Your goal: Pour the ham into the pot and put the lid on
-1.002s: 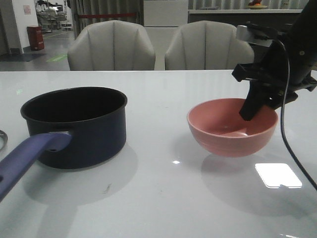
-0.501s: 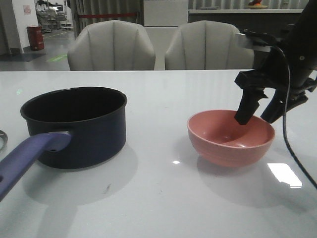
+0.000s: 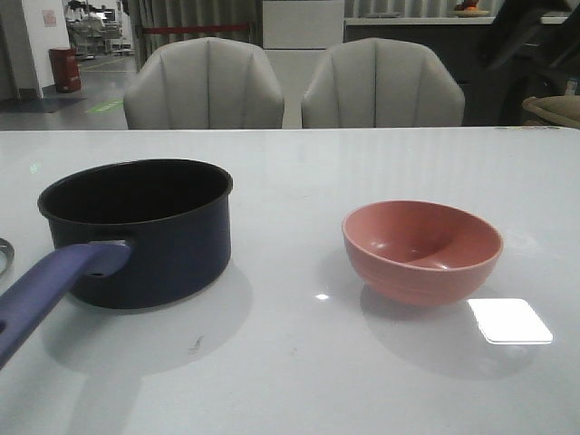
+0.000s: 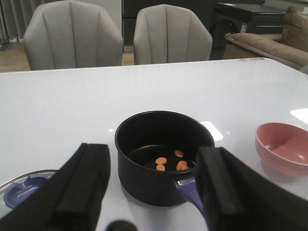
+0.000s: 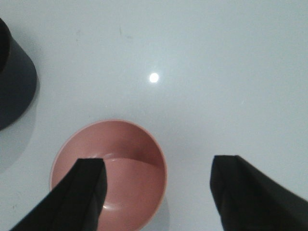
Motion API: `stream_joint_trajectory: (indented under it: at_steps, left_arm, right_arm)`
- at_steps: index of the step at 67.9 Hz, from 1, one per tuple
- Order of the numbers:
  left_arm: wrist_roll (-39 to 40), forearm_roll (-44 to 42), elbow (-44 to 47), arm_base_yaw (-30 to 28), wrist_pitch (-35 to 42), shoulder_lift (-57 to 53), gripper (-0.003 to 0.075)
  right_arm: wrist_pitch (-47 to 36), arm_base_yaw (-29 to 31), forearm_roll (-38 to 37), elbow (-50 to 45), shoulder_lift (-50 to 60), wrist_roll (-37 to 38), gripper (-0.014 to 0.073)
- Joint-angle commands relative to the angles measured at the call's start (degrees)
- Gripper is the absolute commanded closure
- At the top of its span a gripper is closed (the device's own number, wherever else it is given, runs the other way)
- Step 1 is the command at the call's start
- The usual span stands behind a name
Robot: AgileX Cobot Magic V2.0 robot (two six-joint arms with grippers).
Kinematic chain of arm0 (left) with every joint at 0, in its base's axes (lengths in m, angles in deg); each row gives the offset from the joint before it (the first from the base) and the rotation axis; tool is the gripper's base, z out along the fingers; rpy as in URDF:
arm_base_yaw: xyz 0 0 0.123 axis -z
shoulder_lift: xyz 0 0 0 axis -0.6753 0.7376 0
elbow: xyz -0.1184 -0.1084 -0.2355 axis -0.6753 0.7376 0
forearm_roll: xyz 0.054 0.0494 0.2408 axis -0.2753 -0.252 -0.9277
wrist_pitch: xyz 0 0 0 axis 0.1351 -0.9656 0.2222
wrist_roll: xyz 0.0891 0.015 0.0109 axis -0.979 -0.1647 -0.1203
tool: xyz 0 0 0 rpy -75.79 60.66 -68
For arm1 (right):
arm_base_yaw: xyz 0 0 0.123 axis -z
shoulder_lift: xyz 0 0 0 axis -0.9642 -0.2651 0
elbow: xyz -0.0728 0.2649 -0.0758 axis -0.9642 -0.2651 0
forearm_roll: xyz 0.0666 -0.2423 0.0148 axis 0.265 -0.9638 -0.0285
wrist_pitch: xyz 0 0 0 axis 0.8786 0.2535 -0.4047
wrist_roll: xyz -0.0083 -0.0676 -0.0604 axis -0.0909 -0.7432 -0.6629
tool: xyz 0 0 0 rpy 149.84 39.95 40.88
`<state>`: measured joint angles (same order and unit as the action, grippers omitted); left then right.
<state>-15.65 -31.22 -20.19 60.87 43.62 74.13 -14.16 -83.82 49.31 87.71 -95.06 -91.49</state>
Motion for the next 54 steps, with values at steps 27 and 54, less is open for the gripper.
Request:
stream_joint_trajectory:
  at_steps: [27,54]
  left_arm:
    - [0.00,0.54,-1.70,0.43,4.52,0.62,0.0276]
    - [0.00,0.54,-1.70,0.43,4.52,0.62,0.0276]
  right_arm:
    - [-19.55,-6.23,1.58,-24.83,38.56,-0.45,0.0037]
    - [-23.46,-6.23,3.66,-41.45,59.29,-0.45,0.0037]
